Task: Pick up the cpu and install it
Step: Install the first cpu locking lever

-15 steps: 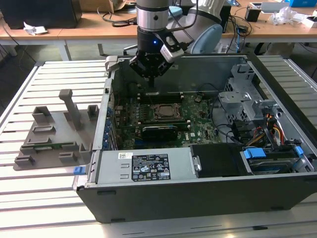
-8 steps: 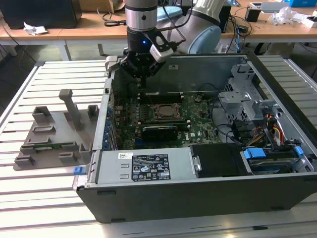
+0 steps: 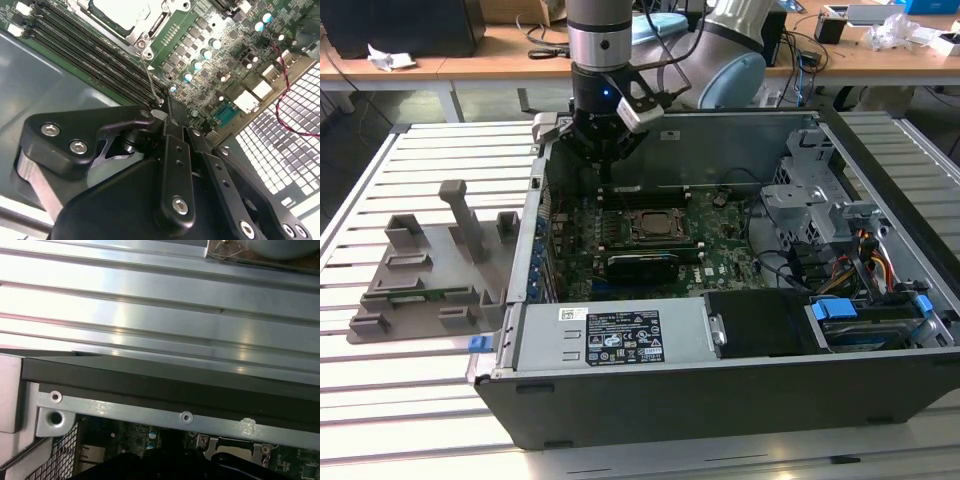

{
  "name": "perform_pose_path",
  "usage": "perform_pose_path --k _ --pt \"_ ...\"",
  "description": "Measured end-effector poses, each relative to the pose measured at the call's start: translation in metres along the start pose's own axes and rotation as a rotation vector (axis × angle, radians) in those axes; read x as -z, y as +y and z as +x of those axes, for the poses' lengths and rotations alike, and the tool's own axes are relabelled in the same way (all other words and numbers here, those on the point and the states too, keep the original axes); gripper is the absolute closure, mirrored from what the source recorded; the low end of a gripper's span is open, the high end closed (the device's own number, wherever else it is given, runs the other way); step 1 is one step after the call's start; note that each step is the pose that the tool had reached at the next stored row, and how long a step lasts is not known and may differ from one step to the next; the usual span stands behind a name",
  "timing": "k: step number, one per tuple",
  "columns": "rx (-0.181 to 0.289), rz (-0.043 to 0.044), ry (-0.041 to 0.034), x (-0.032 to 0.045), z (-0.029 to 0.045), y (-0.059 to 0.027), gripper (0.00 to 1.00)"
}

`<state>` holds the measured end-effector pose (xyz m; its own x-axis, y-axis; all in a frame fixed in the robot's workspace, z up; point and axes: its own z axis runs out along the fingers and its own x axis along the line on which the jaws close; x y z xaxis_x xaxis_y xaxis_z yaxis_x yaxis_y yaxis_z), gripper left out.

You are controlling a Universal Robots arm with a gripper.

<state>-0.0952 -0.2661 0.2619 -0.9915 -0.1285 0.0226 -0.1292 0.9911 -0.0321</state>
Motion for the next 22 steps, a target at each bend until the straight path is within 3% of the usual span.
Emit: perform_pose_path --k 7,10,16,22 --pt "-0.001 0.0117 0.0015 -0.0015 -0.0099 -0.0012 0.89" --pt "-0.001 0.0167 0.0021 -0.0025 -0.0185 -0.0023 0.89" --pt "-0.001 0.0179 0.0023 -0.0035 -0.0309 -0.0039 0.89" --pt "-0.001 0.0180 0.0023 -0.0040 -0.0378 -0.0048 0.89"
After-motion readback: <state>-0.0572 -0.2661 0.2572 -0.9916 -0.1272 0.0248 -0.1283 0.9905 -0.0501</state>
